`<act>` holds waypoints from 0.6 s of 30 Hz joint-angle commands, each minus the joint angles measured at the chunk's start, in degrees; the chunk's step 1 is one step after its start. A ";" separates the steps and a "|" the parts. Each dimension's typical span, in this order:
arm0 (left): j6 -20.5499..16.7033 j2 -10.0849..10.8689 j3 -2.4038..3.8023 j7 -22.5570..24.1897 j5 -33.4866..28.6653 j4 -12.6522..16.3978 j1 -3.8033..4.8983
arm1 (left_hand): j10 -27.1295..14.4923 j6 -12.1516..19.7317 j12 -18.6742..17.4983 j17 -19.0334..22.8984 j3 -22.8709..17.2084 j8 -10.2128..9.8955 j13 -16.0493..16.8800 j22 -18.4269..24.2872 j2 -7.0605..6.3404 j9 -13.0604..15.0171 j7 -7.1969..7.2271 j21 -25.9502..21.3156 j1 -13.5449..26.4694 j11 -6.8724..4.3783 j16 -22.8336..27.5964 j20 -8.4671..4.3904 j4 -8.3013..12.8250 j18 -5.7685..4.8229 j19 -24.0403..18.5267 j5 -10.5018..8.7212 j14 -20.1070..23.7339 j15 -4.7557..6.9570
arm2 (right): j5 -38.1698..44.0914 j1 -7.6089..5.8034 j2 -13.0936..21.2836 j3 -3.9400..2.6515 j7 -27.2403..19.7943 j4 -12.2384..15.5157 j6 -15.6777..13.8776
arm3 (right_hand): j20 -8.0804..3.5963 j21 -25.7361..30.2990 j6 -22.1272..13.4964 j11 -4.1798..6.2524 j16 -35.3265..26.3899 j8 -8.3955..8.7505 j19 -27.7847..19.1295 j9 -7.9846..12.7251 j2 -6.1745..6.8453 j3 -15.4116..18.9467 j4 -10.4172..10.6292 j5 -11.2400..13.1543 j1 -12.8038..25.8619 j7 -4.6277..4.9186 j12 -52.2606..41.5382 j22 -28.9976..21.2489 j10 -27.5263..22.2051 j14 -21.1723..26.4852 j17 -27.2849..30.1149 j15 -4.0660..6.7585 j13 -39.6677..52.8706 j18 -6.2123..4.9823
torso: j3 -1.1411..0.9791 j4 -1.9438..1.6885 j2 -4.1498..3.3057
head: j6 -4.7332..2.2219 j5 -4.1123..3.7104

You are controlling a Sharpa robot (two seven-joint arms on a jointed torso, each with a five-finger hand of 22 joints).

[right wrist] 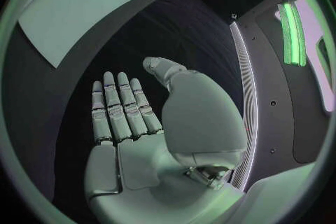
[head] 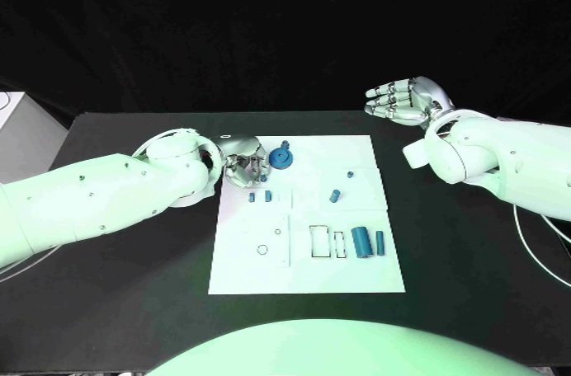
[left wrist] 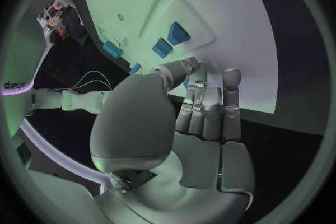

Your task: Assemble the parts on the task board

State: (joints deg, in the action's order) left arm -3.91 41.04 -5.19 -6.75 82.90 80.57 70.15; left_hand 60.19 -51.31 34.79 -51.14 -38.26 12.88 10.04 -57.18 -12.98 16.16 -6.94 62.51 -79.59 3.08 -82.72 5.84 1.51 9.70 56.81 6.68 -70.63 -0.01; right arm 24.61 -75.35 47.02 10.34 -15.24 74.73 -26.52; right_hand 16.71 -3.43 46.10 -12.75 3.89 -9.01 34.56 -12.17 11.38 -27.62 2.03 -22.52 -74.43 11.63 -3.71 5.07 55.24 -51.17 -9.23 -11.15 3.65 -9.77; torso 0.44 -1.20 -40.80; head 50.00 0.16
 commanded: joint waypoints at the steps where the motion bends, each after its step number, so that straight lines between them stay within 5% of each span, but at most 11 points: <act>1: -0.34 0.13 0.12 -0.72 -0.30 0.03 0.00 | -0.64 0.75 0.37 0.07 -0.26 -0.52 0.16 0.08 -0.26 -0.16 0.05 -0.36 0.17 0.00 -0.21 0.19 0.18 -0.12 -0.25 -0.09 0.09 0.14 | 1.26 0.04 0.09 -0.01 -0.06 0.07 1.28 | -0.08 -0.11 0.61 0.31 0.54 0.41 1.63 0.15 0.02 -0.18 -1.03 0.09 -0.61 3.86 0.15 -0.11 0.34 -1.13 0.00 0.25 -0.06 0.27 | 0.01 -0.04 -0.02 | 0.00 0.00; 4: -0.59 0.41 0.21 -0.81 -0.30 -0.09 0.00 | -0.75 1.14 0.49 0.22 -0.29 -0.75 0.30 0.11 -0.28 -0.27 0.19 -0.41 0.12 -0.01 -0.20 0.19 0.20 -0.11 -0.25 -0.09 0.18 0.15 | 3.37 0.05 0.22 -0.01 0.34 0.12 1.92 | -0.17 -1.45 1.57 0.83 2.14 0.40 8.85 0.26 0.11 -0.61 -2.19 0.93 -1.37 3.26 0.13 0.41 0.42 -4.28 -0.20 1.14 -0.05 -0.57 | 0.02 -0.03 0.00 | 0.00 0.06; 7: -1.01 0.74 0.29 -0.78 -0.30 -0.30 -0.01 | -0.82 1.39 0.57 0.21 -0.33 -0.89 0.40 0.18 -0.27 -0.35 0.26 -0.47 0.04 -0.03 -0.21 0.18 0.23 -0.09 -0.30 -0.09 0.18 0.16 | 6.35 0.06 0.36 -0.01 0.83 0.22 2.60 | -0.27 -1.79 2.02 1.07 2.69 0.37 9.96 0.30 0.08 -0.81 -2.55 1.31 -1.54 3.01 0.08 0.36 0.73 -5.37 -0.28 1.48 -0.04 -0.72 | 0.02 -0.02 0.01 | 0.00 0.03; 13: -2.13 1.62 0.67 -0.30 -0.94 -0.87 -0.01 | -0.98 1.49 0.60 0.70 -0.43 -0.95 0.47 0.41 -0.19 -0.39 0.21 -0.68 -0.12 -0.02 -0.11 0.16 0.29 -0.01 -0.52 -0.05 0.44 0.18 | 15.49 0.15 0.75 -0.01 2.53 0.74 4.34 | -4.16 -6.91 6.54 3.88 8.46 -0.98 20.81 -0.12 0.31 -3.16 -4.05 5.03 -2.60 0.71 -1.61 1.85 6.82 -16.70 -3.86 5.54 0.00 -0.92 | 0.02 -0.04 0.07 | 0.00 -0.18; 15: -3.62 2.27 1.08 0.87 -4.09 -1.41 -0.01 | -1.69 0.00 1.11 5.13 -1.03 -0.15 1.01 2.99 0.31 -0.21 -0.63 -3.08 -0.85 0.33 1.44 0.14 0.61 0.70 -3.49 0.00 3.34 -0.03 | 22.14 0.27 0.97 -0.01 3.79 1.26 5.27 | -6.94 -11.46 9.25 5.45 12.21 -2.18 26.84 -0.58 -0.32 -1.88 -5.09 5.82 -3.73 -0.44 -2.54 4.08 10.71 -23.13 -6.80 8.09 0.19 -0.82 | 0.02 -0.01 0.09 | 0.00 -0.37; 16: -3.87 2.39 1.18 1.10 -4.92 -1.50 0.00 | -1.84 -0.46 1.24 6.02 -1.13 0.11 1.13 3.40 0.36 -0.15 -0.86 -3.50 -0.93 0.44 1.83 0.17 0.68 0.80 -4.05 0.01 3.98 -0.10 | 23.24 0.29 1.01 -0.01 4.02 1.37 5.41 | -7.02 -11.57 9.30 5.48 12.28 -2.19 26.93 -0.59 -0.33 -1.82 -5.11 5.82 -3.74 -0.47 -2.55 4.14 10.79 -23.24 -6.87 8.14 0.19 -0.81 | 0.02 0.00 0.11 | 0.00 -0.43; 18: -5.19 3.10 1.74 2.47 -10.84 -1.90 0.01 | -3.23 -2.02 1.21 10.91 -1.43 1.17 1.31 3.41 0.41 0.03 -1.62 -3.86 -0.83 1.15 3.82 0.45 0.77 0.78 -4.76 0.08 7.08 -0.61 | 29.01 0.40 1.24 -0.01 5.33 2.07 6.14 | -9.72 -16.90 11.49 6.84 15.69 -2.75 30.40 -0.80 -1.01 0.69 -6.10 5.98 -4.66 -1.48 -2.68 7.43 14.14 -28.19 -9.84 9.94 0.25 -0.57 | -0.01 0.06 0.13 | 0.00 -0.84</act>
State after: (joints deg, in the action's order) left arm -5.95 43.90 -3.55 -6.73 79.80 78.85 70.10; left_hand 57.18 -53.00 36.11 -40.79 -39.46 13.88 11.32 -53.87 -12.44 16.10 -8.43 58.72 -80.14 4.24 -79.11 6.29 2.37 9.71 52.26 6.68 -63.90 -0.57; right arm 41.09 -75.04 48.19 10.32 -12.48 76.33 -23.58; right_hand 7.33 -19.57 57.29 -6.19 19.12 -11.53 64.43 -12.92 10.24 -27.34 -3.95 -16.63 -78.60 10.27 -6.32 12.03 68.81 -78.64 -18.66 -1.46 3.83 -9.75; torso 0.46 -1.20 -40.73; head 50.00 -0.34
